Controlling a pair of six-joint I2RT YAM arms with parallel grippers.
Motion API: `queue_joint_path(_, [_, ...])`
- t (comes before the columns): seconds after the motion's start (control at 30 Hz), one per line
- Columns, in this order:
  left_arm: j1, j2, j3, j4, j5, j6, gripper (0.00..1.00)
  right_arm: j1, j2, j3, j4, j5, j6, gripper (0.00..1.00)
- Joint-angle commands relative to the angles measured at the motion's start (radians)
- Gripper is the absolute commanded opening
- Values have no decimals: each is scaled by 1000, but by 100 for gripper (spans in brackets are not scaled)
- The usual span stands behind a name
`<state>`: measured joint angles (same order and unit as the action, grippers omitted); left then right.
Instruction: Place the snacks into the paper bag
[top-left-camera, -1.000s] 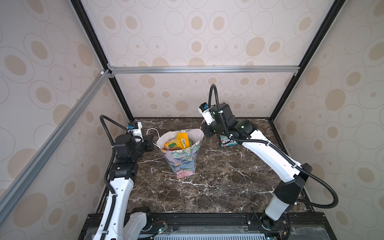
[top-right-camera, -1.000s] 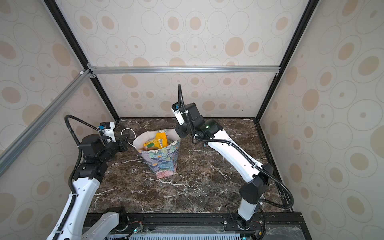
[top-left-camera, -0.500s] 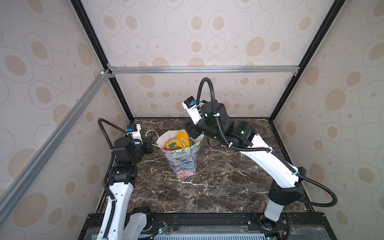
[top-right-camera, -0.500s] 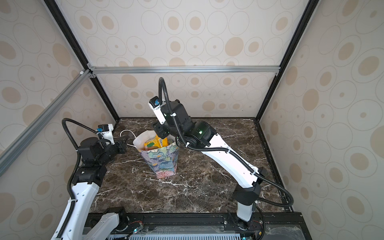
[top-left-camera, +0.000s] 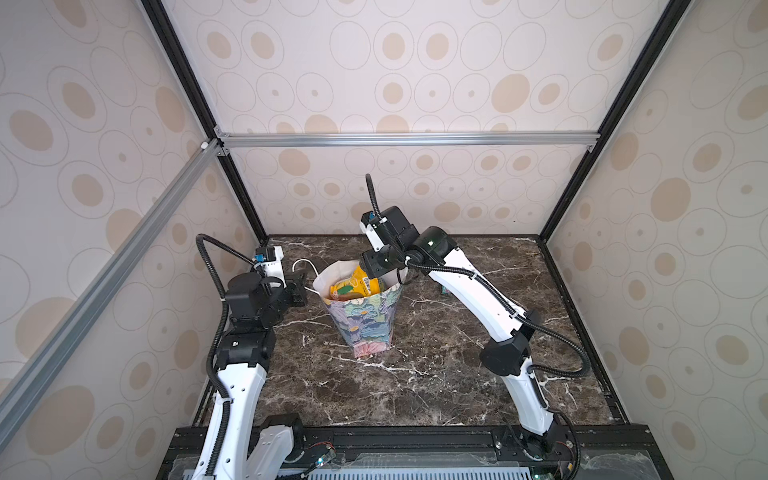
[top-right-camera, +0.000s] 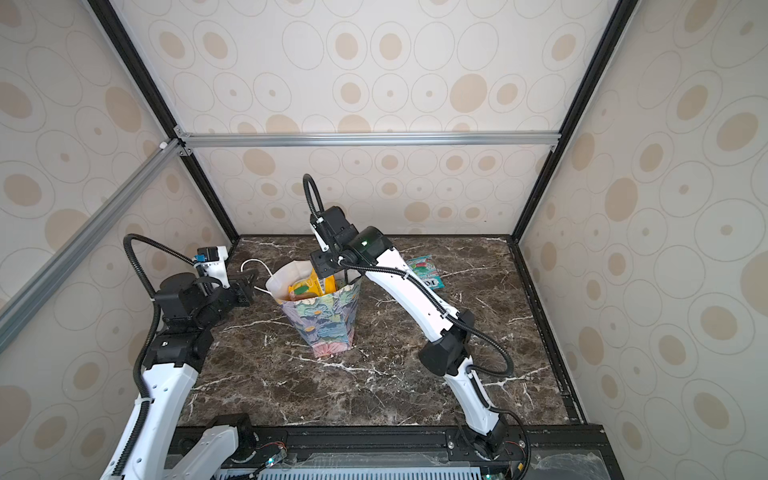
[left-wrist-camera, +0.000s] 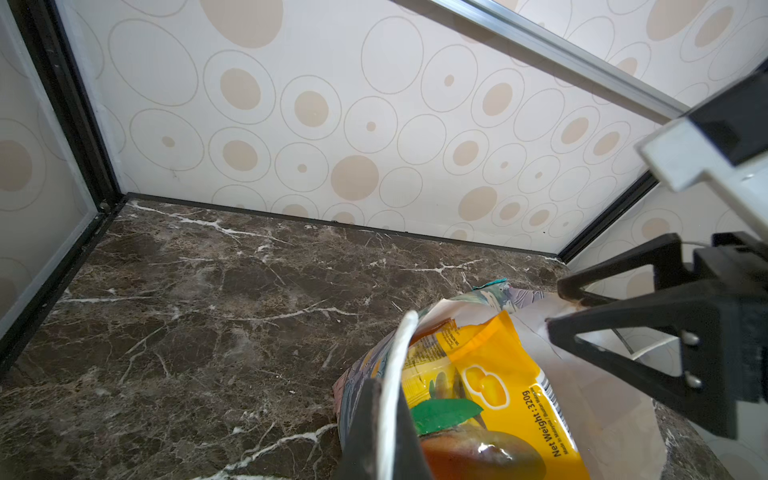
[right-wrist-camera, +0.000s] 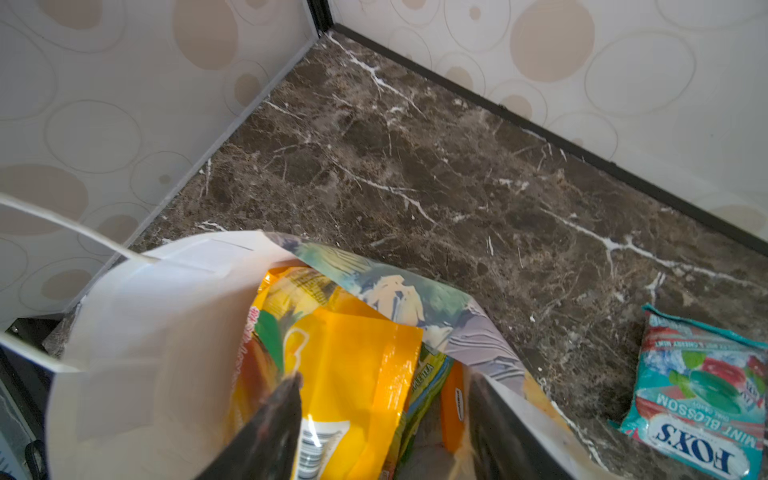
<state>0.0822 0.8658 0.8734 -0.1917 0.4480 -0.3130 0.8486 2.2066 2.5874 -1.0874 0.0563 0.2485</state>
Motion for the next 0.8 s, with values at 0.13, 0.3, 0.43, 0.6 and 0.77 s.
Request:
queue_joint_path(0.13, [-6,1,55,6,17,31,0,-7,18,16,-17,-108,114,71])
queue_joint_path(0.3, [-7,2,56,-9,17,50,0,-28,43,19,0,-100,144,72])
queue_joint_path(0.43, [-6,3,55,-10,11,58,0,-49,58,11,20,-116,163,72])
queue_joint_path(0.6, [-6,11,54,-11,8,65,0,-60,91,12,57,-171,185,73])
queue_joint_path(0.77, [-7,13,51,-11,3,70,0,-65,118,15,122,-227,198,74])
